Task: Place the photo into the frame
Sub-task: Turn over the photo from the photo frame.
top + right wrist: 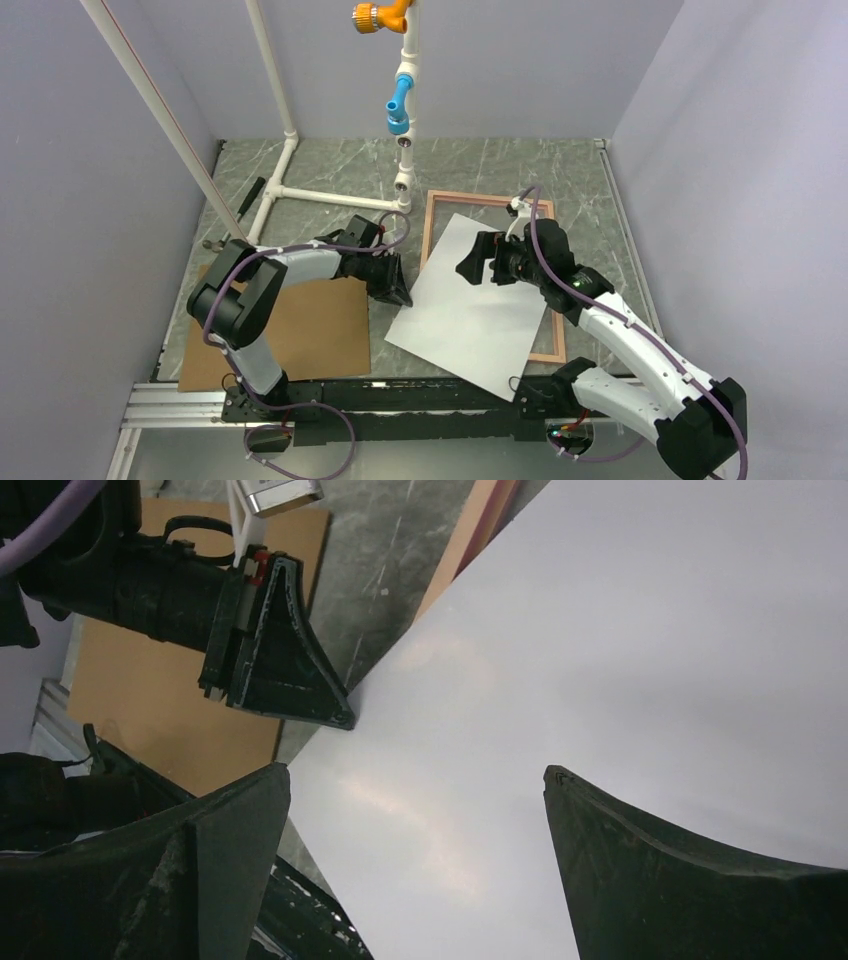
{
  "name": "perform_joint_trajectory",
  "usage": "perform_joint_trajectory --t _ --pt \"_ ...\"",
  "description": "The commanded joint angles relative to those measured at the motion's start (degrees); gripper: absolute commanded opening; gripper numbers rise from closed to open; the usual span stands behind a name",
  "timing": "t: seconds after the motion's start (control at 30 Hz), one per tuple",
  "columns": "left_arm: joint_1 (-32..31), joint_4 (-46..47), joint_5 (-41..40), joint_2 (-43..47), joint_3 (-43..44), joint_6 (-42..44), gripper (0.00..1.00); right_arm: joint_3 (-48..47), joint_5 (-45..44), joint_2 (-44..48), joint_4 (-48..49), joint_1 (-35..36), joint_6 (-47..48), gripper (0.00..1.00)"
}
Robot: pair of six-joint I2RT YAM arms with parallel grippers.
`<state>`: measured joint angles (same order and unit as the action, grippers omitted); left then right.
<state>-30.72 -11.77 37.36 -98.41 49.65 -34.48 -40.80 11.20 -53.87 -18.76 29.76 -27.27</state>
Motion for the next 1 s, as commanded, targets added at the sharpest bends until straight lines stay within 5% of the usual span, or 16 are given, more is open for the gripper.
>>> perform_joint_trajectory --t 0.0,0.07,0.97 --pt "-0.7 3.1 0.8 1.3 0.8 0.4 0.10 -0.5 3.0 1.0 -0.7 -2.0 -0.3 0.99" --pt "-0.7 3.1 0.1 2.2 0.7 0.1 0.00 -1.2 3.4 0.8 -1.3 -3.0 0.0 0.99" --pt "-0.6 16.5 -26.4 19.5 -6.3 -22.7 0.00 -5.7 4.4 0.2 -4.2 -7.4 -1.6 0.99"
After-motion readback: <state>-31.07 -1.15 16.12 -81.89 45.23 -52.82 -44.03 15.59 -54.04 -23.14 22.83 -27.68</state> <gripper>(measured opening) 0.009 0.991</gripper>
